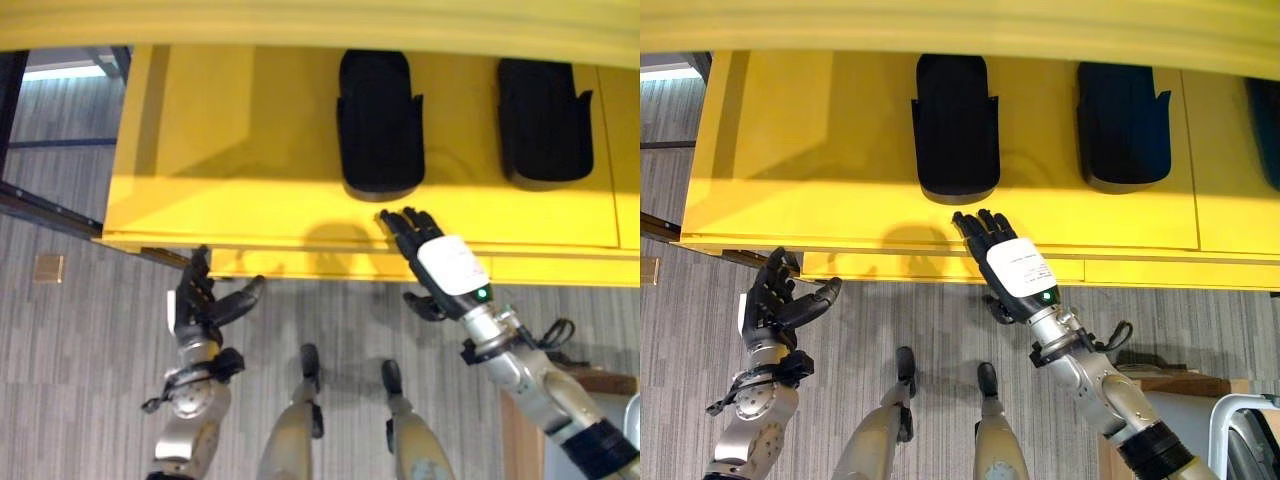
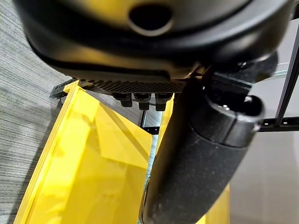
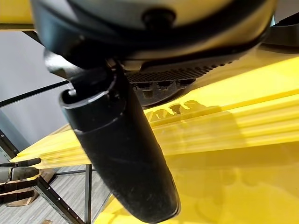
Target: Move parts from the plastic box to the shelf.
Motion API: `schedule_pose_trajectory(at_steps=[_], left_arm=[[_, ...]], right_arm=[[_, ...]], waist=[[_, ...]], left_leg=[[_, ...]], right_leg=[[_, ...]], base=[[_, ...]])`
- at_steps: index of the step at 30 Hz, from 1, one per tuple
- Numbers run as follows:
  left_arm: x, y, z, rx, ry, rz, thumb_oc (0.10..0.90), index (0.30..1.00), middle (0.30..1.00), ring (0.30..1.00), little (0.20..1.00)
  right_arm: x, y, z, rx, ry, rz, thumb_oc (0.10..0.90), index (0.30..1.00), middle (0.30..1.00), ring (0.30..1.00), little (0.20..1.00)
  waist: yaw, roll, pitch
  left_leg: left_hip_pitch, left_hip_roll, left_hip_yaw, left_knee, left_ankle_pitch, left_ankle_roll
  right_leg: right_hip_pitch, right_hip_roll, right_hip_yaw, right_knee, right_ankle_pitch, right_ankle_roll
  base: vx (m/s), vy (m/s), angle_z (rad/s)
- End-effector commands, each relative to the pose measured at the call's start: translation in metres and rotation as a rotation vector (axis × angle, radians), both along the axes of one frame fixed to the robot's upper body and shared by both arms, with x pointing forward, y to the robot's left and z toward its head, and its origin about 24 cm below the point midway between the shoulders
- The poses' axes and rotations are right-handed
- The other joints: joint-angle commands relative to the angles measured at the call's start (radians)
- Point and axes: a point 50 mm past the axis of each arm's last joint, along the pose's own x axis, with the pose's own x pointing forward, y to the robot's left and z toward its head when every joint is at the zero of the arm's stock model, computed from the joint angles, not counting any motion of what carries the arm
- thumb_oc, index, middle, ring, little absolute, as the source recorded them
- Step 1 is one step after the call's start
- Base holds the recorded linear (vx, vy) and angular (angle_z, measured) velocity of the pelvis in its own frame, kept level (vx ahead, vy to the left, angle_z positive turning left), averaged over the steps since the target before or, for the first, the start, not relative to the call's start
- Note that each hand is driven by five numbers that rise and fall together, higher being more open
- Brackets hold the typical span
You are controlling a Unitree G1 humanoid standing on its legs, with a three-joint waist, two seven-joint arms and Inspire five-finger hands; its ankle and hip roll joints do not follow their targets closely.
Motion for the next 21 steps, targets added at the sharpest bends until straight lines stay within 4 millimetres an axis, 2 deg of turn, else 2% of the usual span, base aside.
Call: schedule_pose_trajectory(at_steps=[1,21], left_arm=[[0.0145,0.0027,0.0443,0.059,-0.236,-0.015,0.900,1.000,1.000,1.000,1.000],[0.0140,0.0034,0.0429,0.066,-0.229,-0.024,0.900,1.000,1.000,1.000,1.000]], right_arm=[[0.0029,0.0104,0.0315,0.049,-0.158,0.071,0.900,1.000,1.000,1.000,1.000],[0.0111,0.0016,0.0389,0.051,-0.216,0.005,0.900,1.000,1.000,1.000,1.000]], waist=[[-0.025,-0.008,-0.061],[-0.015,0.011,-0.050]], left_leg=[[0.012,0.096,0.029,0.168,-0.140,-0.075],[0.016,0.092,0.033,0.153,-0.137,-0.072]], right_leg=[[-0.075,-0.020,0.024,0.161,-0.085,-0.008],[-0.081,-0.023,0.020,0.157,-0.086,-0.005]], base=[[0.00,0.000,0.00],[0.01,-0.003,0.00]])
